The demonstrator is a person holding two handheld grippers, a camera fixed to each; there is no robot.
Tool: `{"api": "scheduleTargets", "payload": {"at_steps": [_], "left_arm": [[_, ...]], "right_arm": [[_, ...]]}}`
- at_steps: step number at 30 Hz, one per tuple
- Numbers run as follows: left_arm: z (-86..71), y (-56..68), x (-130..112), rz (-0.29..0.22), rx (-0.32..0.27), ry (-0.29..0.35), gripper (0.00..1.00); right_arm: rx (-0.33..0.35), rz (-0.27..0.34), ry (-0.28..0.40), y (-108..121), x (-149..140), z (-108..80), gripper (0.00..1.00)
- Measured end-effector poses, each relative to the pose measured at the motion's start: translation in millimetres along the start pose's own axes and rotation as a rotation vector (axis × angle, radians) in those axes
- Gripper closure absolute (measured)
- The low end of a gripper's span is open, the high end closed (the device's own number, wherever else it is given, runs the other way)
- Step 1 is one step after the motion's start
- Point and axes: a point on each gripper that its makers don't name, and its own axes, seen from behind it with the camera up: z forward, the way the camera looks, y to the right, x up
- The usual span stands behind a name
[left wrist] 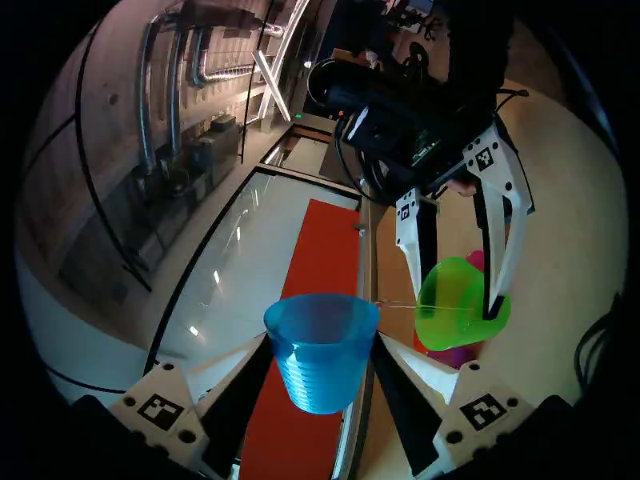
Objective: Pour water
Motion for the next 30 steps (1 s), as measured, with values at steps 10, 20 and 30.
{"api": "scheduleTargets", "payload": {"at_steps": [10,20,30], "left_arm": [[-3.5,-2.0,0.1,0.024,0.003,-0.005,0.17],[-5.1,-5.6,2.4,0.050,0.008,-0.006,0.17],[-5.0,-9.3,2.3,0.067,0.012,-0.009,0.17]], "right_arm": [[0.001,0.002,0.004,-0.4,0.5,0.4,0.09],[-0.001,0.000,0.009,-0.9,1.5,1.2,0.09],[0.005,-0.005,0.009,-4.3,2.0,1.9,0.09]]}}
